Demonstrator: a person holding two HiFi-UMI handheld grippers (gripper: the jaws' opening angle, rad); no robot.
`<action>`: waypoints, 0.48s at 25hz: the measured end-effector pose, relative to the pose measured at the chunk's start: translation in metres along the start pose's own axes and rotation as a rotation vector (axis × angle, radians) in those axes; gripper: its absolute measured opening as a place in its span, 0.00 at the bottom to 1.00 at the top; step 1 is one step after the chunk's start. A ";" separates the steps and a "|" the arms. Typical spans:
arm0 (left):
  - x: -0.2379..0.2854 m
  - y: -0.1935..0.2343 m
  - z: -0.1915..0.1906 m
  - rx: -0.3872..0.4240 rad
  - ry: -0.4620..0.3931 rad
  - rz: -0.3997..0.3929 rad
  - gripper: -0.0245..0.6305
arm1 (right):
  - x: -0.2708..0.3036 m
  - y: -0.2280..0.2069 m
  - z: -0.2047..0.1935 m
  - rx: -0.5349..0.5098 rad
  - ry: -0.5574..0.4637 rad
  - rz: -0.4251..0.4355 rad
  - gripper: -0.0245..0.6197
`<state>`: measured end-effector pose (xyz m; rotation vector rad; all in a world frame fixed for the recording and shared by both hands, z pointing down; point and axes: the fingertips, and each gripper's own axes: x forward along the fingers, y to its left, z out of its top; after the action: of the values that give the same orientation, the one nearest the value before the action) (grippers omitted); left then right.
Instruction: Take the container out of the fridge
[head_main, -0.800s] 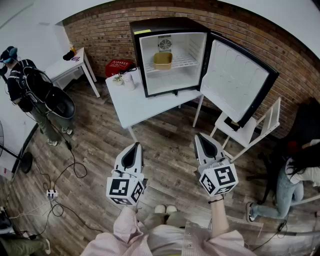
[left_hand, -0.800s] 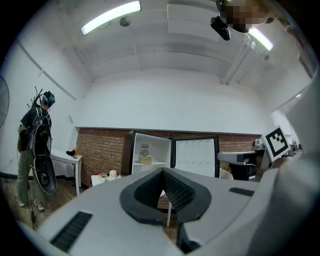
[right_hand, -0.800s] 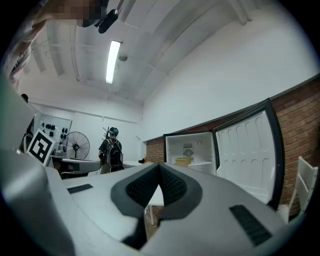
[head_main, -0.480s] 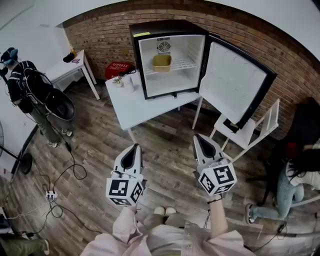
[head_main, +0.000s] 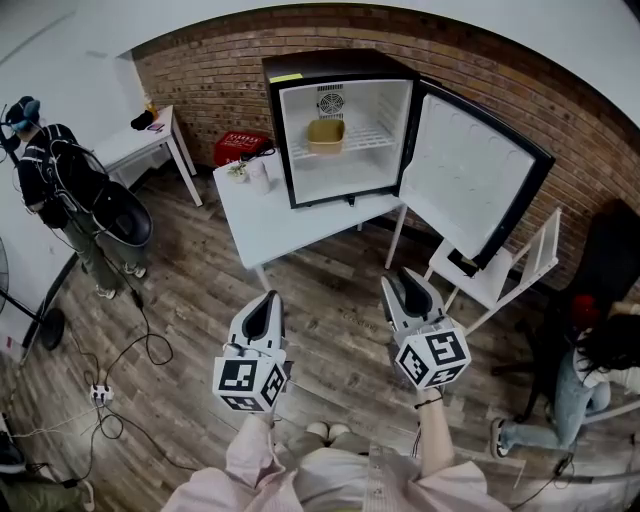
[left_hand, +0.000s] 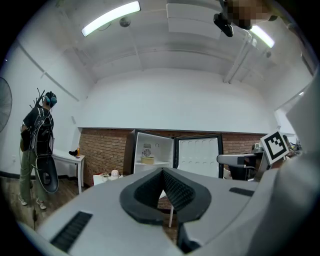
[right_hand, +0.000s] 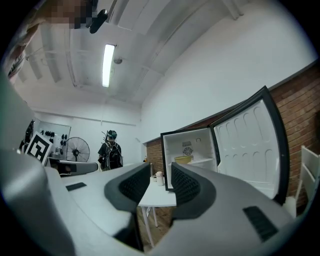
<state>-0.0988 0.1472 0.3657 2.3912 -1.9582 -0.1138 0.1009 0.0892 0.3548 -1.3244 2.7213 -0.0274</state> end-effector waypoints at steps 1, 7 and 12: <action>0.002 0.000 -0.001 -0.002 -0.001 0.001 0.02 | 0.001 -0.003 -0.001 0.004 -0.001 -0.005 0.22; 0.010 -0.005 -0.002 0.000 -0.007 0.001 0.02 | 0.004 -0.016 -0.007 0.016 0.004 -0.005 0.35; 0.011 -0.009 -0.007 -0.006 0.002 0.007 0.02 | 0.003 -0.021 -0.011 0.010 0.009 -0.001 0.38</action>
<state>-0.0869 0.1378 0.3711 2.3792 -1.9624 -0.1164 0.1146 0.0732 0.3664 -1.3266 2.7242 -0.0470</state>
